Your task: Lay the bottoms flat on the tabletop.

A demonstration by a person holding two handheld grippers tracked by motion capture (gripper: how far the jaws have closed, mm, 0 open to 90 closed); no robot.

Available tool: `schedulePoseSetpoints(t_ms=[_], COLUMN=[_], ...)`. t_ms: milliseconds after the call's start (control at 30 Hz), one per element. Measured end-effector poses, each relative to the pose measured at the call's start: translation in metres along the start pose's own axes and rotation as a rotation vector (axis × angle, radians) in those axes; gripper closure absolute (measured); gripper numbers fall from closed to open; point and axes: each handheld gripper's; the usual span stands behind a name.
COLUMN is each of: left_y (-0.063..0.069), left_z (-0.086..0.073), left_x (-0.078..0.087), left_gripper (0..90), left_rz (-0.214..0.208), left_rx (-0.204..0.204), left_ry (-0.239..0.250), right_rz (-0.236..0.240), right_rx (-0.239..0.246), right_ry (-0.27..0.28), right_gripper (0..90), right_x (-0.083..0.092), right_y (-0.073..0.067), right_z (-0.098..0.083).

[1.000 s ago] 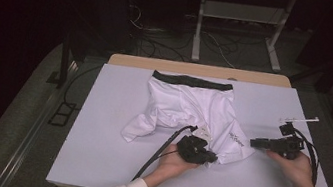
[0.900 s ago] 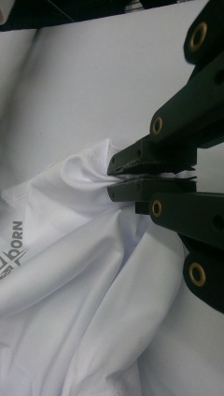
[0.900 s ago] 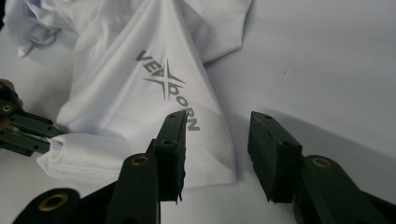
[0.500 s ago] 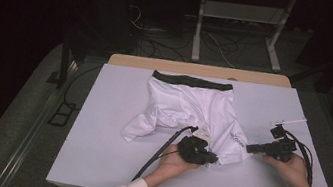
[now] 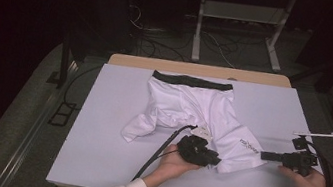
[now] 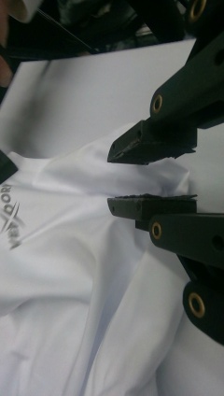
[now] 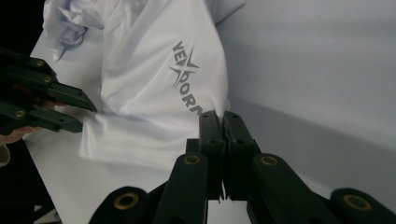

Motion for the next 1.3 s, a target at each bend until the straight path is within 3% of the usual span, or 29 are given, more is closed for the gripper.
schedulePoseSetpoints(t_ms=[200,333,500,600,633,733,867,967,1033,1100,1200,1233,1267,1300], left_y=[-0.001,0.004,0.019,0.027,0.031,0.038,0.04,0.037,0.033,0.025,0.0,-0.007,-0.022,-0.03], left_z=[0.002,0.003,0.005,0.007,0.008,0.012,0.016,0.023,0.035,0.051,0.071,0.074,0.077,0.077], left_x=[0.008,0.001,-0.013,-0.02,-0.024,-0.035,-0.053,-0.06,-0.057,-0.049,-0.04,-0.038,-0.036,-0.035], left_gripper=[67.4,63.1,57.9,58.0,58.0,58.4,65.7,80.8,86.3,86.6,86.6,86.5,86.4,86.1], left_rz=[-0.009,-0.039,-0.014,0.006,0.016,0.054,0.111,0.121,0.102,0.091,0.078,0.078,0.067,0.061], left_rx=[0.01,-0.025,-0.15,-0.22,-0.264,-0.344,-0.431,-0.472,-0.448,-0.385,-0.207,-0.158,-0.073,-0.016], left_ry=[0.035,0.015,-0.053,-0.082,-0.109,-0.149,-0.235,-0.289,-0.28,-0.238,-0.202,-0.191,-0.176,-0.167], right_rz=[-0.049,-0.063,-0.042,-0.043,-0.042,-0.042,-0.041,-0.041,-0.044,-0.05,-0.056,-0.061,-0.067,-0.077], right_rx=[-0.04,-0.043,-0.078,-0.082,-0.083,-0.088,-0.091,-0.088,-0.082,-0.076,-0.068,-0.062,-0.061,-0.052], right_ry=[0.033,0.058,0.106,0.104,0.104,0.104,0.104,0.103,0.1,0.095,0.092,0.091,0.089,0.083], right_gripper=[86.3,86.3,86.2,86.1,86.1,86.1,86.1,86.1,86.1,86.1,86.1,86.1,86.1,86.1], right_x=[0.003,0.0,-0.003,-0.005,-0.005,-0.005,-0.007,-0.007,-0.006,-0.006,-0.007,-0.007,-0.008,-0.008], right_y=[0.019,0.028,0.036,0.037,0.037,0.038,0.038,0.037,0.037,0.037,0.036,0.036,0.035,0.035], right_z=[0.002,0.008,0.015,0.015,0.015,0.015,0.015,0.015,0.015,0.015,0.016,0.016,0.016,0.016])
Point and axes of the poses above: each handheld gripper's, and its own axes: x roughly backward along the jaws, z roughly out of its top, y roughly to its right, and after that the axes turned 6 degrees about -z, right-handed
